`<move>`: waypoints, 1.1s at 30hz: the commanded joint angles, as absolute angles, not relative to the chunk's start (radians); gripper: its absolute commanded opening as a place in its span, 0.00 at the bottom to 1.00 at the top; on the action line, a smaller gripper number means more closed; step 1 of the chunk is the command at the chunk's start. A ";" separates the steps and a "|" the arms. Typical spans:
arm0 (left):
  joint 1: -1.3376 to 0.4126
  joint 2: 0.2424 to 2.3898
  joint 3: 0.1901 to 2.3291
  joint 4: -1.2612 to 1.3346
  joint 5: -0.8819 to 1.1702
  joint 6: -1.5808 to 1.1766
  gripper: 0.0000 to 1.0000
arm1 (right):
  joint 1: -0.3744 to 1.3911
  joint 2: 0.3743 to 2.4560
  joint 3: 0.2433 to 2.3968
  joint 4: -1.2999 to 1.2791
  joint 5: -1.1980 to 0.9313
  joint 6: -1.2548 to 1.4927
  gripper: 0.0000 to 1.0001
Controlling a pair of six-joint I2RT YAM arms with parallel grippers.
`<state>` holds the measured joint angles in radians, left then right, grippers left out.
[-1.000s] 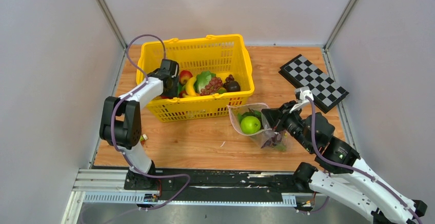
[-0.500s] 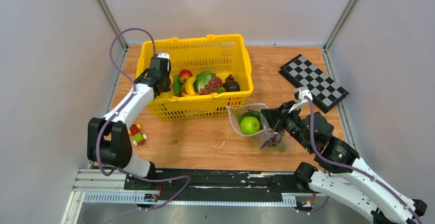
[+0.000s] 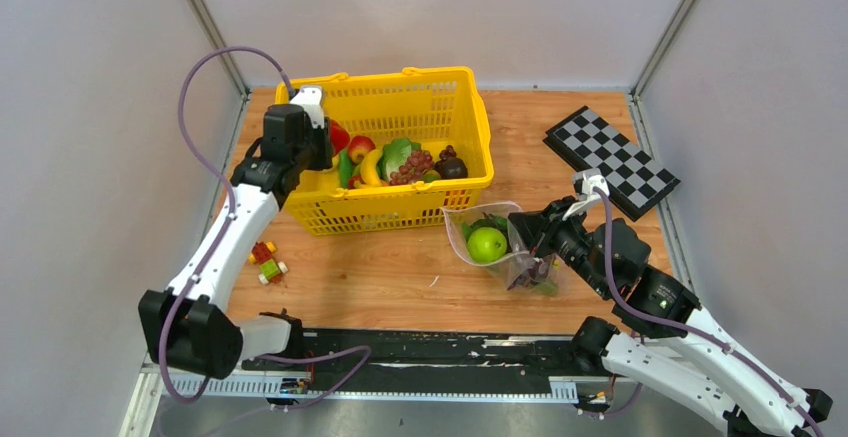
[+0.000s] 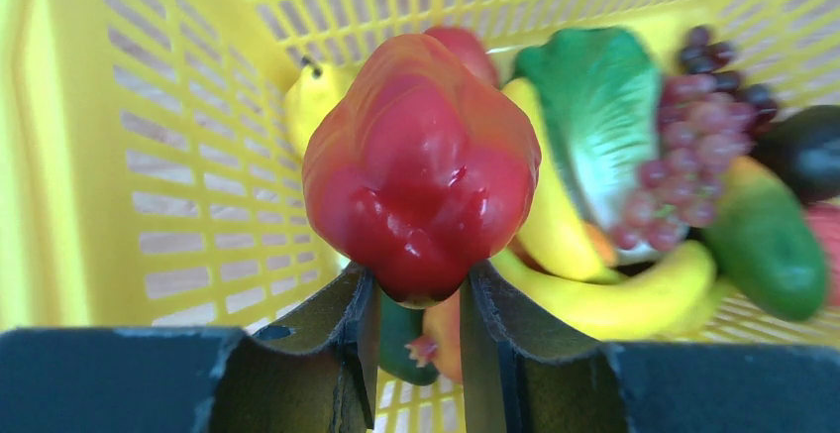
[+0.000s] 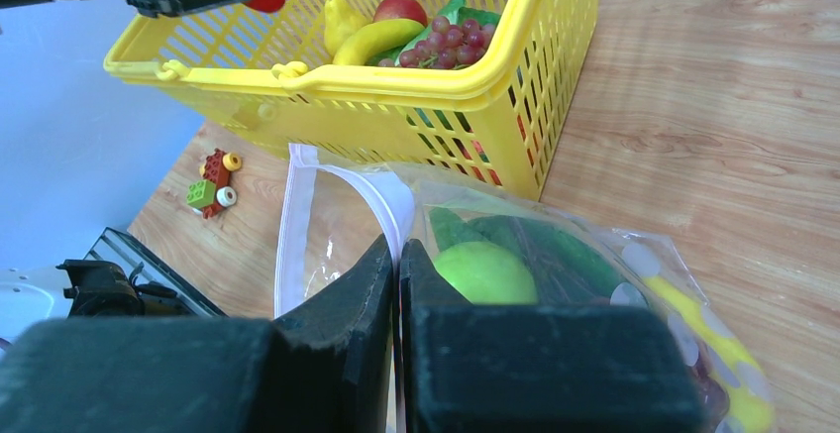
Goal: Place the food in the zip-top bag and seal the zipper
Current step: Pick up the fake vegetable from the bin, then place the fake vegetable in the zipper food storage bag.
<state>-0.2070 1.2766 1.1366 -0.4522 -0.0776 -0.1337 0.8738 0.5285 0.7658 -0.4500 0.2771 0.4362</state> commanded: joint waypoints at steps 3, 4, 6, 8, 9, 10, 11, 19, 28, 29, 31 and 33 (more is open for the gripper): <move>-0.201 1.150 1.188 -0.411 0.158 -0.168 0.06 | 0.879 0.525 0.779 -0.385 0.264 0.441 0.07; -0.201 1.135 1.190 -0.404 0.193 -0.174 0.06 | 0.879 0.525 0.779 -0.384 0.264 0.442 0.07; -0.201 1.106 1.187 -0.376 0.266 -0.191 0.06 | 0.878 0.524 0.777 -0.381 0.260 0.444 0.07; -0.201 1.083 1.182 -0.347 0.334 -0.210 0.06 | 0.879 0.524 0.776 -0.377 0.258 0.445 0.07; -0.201 1.070 1.177 -0.330 0.367 -0.220 0.06 | 0.878 0.524 0.775 -0.376 0.257 0.446 0.07; -0.202 1.064 1.172 -0.314 0.400 -0.229 0.06 | 0.879 0.525 0.773 -0.375 0.256 0.446 0.07; -0.205 1.059 1.170 -0.301 0.430 -0.235 0.06 | 0.879 0.525 0.772 -0.372 0.254 0.450 0.07; -0.307 1.026 1.168 -0.285 0.554 -0.197 0.06 | 0.878 0.534 0.773 -0.363 0.241 0.455 0.06; -0.515 1.009 1.133 -0.264 0.660 -0.148 0.06 | 0.879 0.535 0.772 -0.360 0.240 0.456 0.07; -0.525 1.011 1.126 -0.264 0.691 -0.137 0.06 | 0.879 0.533 0.773 -0.363 0.243 0.456 0.07; -0.543 1.020 1.112 -0.274 0.732 -0.126 0.05 | 0.879 0.530 0.771 -0.365 0.249 0.457 0.07; -0.582 1.032 1.112 -0.295 0.774 -0.094 0.04 | 0.878 0.528 0.774 -0.365 0.256 0.457 0.06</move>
